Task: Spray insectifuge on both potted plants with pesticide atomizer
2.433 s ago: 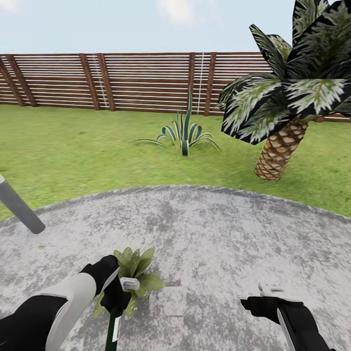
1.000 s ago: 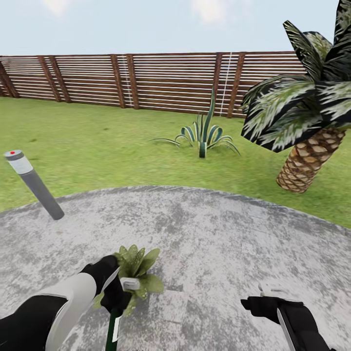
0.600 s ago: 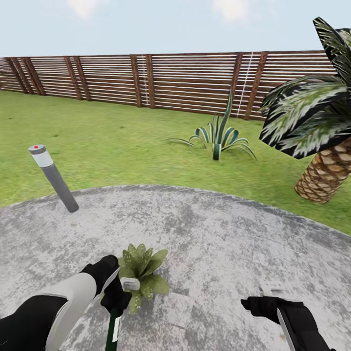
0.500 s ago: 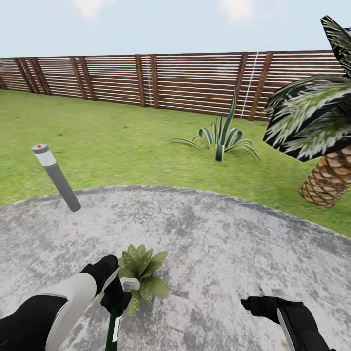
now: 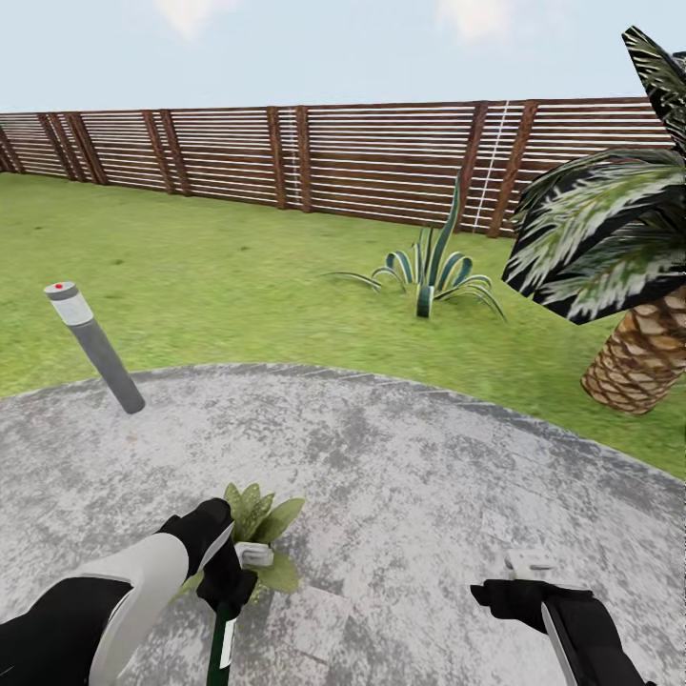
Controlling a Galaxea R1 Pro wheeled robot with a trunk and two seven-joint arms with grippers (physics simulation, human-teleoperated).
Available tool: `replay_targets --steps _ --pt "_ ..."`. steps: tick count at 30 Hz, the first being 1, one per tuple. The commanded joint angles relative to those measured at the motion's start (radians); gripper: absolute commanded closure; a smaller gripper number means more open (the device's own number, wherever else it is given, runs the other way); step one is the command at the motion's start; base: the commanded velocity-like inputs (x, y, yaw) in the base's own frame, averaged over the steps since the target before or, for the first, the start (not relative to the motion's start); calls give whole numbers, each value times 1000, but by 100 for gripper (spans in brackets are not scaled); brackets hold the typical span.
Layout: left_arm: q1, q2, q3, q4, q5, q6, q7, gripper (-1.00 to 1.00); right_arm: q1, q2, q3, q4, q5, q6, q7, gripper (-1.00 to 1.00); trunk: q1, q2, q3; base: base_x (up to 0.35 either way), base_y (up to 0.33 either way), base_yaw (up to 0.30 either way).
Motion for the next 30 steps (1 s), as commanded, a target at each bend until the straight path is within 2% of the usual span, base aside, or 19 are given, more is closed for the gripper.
replay_targets --steps 1,10,14,18,23,30 --pt "0 0 -8 -1 -6 2 -11 100 0 0 -1 -1 11 3 9 -100 0 0 -1 0 -84 0" --pt "-11 -1 -13 -1 -9 3 -11 100 -1 0 -1 1 10 3 9 -100 0 0 -1 0 -12 0" --pt "-115 -1 -15 3 -10 4 -11 100 -1 0 -2 1 10 3 9 -100 0 0 -1 0 0 0" --pt "-142 -1 -16 4 -9 4 -11 100 -1 0 -2 1 10 3 9 -100 0 0 -1 0 0 0" --pt "-129 -2 -14 2 -10 3 -11 100 0 0 -2 1 10 3 9 -100 0 0 -1 0 0 0" --pt "-7 -1 -14 0 -11 1 -11 100 -1 0 -1 1 11 3 9 -100 0 0 -1 0 0 0"
